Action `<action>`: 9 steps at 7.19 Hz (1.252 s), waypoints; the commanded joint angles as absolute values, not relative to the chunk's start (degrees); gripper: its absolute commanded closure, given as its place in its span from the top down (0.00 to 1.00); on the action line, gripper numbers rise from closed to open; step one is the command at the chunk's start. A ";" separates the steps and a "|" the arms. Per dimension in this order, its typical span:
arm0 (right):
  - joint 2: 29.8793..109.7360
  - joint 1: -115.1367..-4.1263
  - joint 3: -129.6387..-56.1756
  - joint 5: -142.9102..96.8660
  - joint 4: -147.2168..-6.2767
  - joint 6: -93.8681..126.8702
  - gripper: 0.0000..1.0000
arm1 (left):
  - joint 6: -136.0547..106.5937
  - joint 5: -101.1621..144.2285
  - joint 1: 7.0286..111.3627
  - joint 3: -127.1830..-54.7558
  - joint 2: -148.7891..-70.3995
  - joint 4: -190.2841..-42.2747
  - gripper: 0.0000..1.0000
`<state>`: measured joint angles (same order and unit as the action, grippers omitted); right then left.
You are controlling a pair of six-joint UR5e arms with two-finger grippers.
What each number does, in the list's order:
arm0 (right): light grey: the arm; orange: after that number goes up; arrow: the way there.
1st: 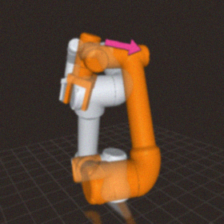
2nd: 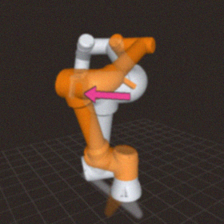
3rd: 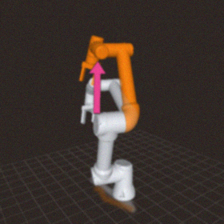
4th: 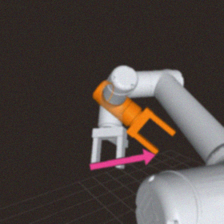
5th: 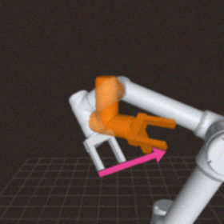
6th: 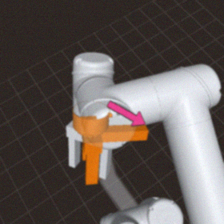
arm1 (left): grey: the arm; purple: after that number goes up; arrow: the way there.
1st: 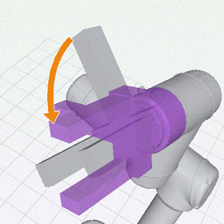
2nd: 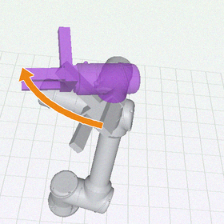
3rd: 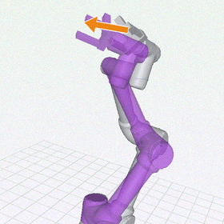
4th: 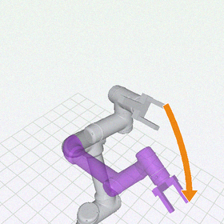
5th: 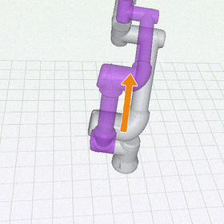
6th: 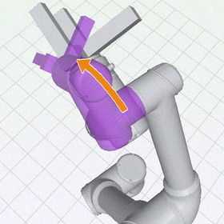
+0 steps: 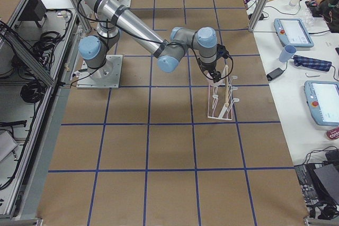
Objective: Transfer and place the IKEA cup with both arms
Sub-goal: 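Grasp the white cup on the wire rack with the right gripper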
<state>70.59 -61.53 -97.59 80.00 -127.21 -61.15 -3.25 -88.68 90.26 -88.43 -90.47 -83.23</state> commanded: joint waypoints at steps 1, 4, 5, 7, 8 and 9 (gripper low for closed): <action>69.62 -61.61 -97.56 79.89 -127.27 -61.17 1.00 | -3.34 -88.68 90.26 -88.59 -90.44 -83.23 1.00; 69.52 -61.70 -97.47 79.89 -127.27 -61.08 0.87 | -3.34 -88.68 90.26 -88.51 -90.44 -83.23 1.00; 69.52 -61.61 -97.47 79.89 -127.27 -61.08 0.82 | -3.34 -88.59 90.26 -88.51 -90.44 -83.23 1.00; 69.52 -61.70 -97.12 79.98 -127.27 -61.08 0.70 | -3.34 -88.59 90.26 -88.42 -90.44 -83.23 1.00; 69.52 -61.70 -96.77 80.07 -127.27 -61.17 0.55 | -3.34 -88.59 90.26 -88.42 -90.44 -83.23 1.00; 69.61 -61.61 -96.77 80.07 -127.27 -61.26 0.43 | -3.34 -88.59 90.26 -88.42 -90.44 -83.23 1.00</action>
<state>69.53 -61.67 -96.92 80.03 -127.27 -61.16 -3.34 -88.59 90.26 -88.44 -90.44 -83.23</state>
